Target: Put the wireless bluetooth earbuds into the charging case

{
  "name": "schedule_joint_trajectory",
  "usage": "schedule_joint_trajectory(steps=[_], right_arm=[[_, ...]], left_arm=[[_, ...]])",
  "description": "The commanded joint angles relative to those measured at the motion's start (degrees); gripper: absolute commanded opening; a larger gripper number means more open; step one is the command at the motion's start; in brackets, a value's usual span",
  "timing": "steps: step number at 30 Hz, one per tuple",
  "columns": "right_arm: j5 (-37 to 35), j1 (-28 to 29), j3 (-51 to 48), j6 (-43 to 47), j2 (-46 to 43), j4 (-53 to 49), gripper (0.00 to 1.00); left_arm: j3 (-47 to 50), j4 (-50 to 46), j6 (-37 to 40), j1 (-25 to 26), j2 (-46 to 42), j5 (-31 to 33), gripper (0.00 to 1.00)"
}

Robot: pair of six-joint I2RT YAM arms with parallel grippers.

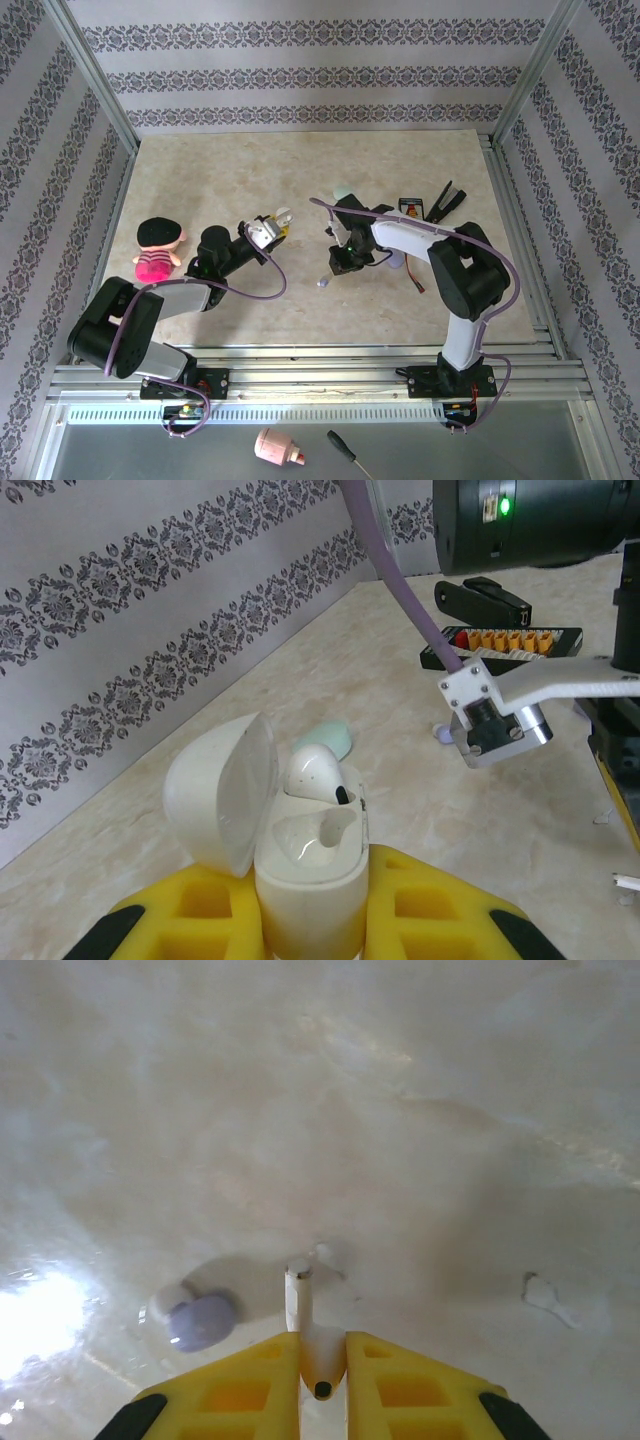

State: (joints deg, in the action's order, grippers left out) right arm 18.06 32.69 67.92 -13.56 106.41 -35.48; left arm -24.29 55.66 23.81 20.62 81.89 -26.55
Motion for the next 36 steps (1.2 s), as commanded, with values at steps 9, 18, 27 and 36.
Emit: schedule_joint_trajectory(steps=[9,18,27,36], right_arm=[[-8.8,-0.9,-5.3,-5.1,-6.6,6.1,0.39],[-6.1,-1.1,-7.2,-14.6,-5.5,14.1,0.49],[-0.3,0.9,-1.7,-10.6,0.9,13.7,0.5],[-1.8,4.8,1.1,-6.8,2.7,7.2,0.45]], left_arm=[[0.3,-2.3,-0.7,0.1,-2.4,-0.6,0.0],[0.3,-1.6,-0.9,0.2,-2.0,-0.5,0.0],[0.6,-3.4,-0.1,0.1,-3.4,0.0,0.0],[0.5,-4.6,0.6,0.1,-4.2,0.6,0.0]])
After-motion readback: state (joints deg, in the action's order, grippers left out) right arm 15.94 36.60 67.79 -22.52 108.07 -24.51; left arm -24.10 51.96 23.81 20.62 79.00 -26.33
